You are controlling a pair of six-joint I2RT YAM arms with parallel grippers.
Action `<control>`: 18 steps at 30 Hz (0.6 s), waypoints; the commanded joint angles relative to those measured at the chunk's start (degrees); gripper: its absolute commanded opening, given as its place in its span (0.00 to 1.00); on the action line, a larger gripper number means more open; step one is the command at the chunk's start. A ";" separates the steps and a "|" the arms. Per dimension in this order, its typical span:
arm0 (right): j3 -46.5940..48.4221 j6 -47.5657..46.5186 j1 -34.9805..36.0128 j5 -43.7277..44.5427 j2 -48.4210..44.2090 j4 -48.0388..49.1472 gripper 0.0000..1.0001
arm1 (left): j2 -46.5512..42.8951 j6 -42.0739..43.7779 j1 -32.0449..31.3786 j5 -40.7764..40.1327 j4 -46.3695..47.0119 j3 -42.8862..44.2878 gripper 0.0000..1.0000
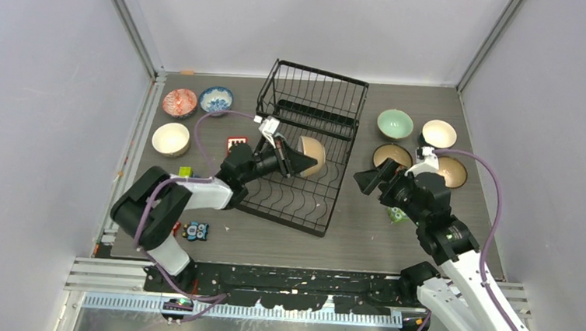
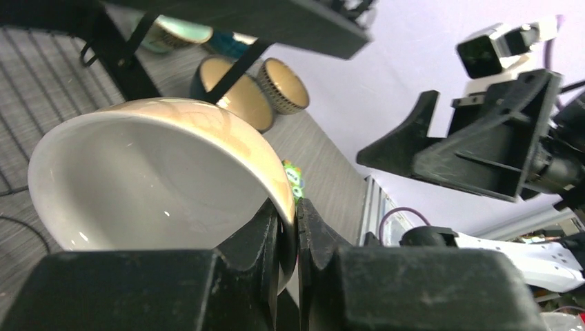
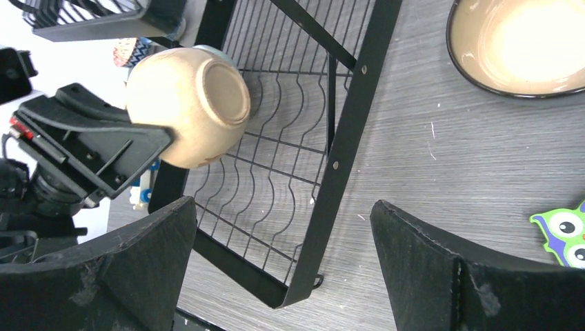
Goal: Unload the bowls from the dish rack
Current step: Pick up the bowl from the dish rack.
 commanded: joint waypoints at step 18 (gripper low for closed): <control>5.19 -3.91 0.31 -1.01 -5.58 -6.06 1.00 | -45.48 29.59 -4.21 -9.30 -71.54 6.24 0.00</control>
